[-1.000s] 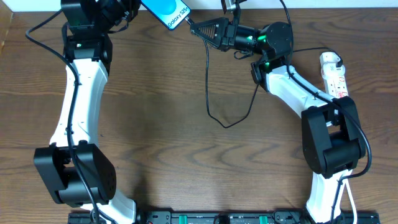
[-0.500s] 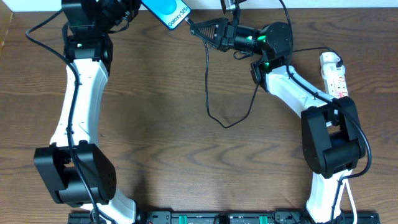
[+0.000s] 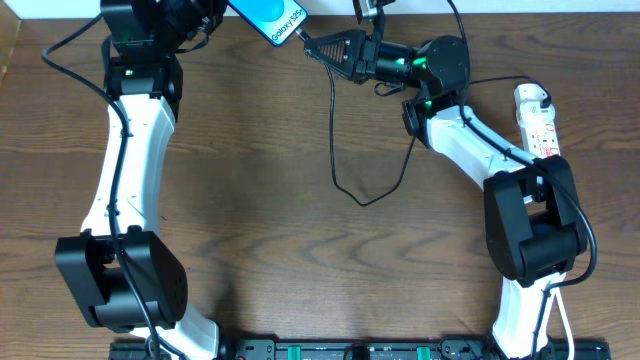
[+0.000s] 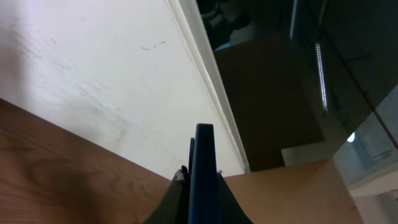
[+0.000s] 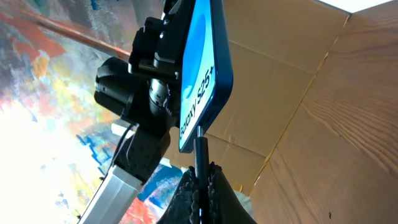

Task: Plug charger to phone and switch on socket

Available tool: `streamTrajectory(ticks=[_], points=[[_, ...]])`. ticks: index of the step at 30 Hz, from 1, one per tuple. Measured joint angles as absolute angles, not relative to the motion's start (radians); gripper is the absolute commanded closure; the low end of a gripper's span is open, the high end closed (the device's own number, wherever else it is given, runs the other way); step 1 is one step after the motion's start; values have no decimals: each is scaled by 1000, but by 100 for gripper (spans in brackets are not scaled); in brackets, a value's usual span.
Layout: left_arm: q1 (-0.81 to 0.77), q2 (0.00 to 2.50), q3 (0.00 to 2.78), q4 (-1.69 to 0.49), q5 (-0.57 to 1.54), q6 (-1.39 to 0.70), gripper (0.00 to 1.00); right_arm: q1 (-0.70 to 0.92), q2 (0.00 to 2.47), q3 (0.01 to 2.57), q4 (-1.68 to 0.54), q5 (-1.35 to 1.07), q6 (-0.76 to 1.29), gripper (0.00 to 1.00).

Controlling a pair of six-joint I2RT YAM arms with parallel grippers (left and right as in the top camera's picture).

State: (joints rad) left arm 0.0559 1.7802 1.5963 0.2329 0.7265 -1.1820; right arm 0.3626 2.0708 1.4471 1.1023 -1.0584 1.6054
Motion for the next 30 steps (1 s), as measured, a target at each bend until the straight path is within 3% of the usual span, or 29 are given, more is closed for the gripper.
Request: streamTrajectory(ticks=[30], points=[[39, 1780, 1596, 232, 689, -1188, 92, 363, 2071, 1447, 1102, -1060, 1617, 99]])
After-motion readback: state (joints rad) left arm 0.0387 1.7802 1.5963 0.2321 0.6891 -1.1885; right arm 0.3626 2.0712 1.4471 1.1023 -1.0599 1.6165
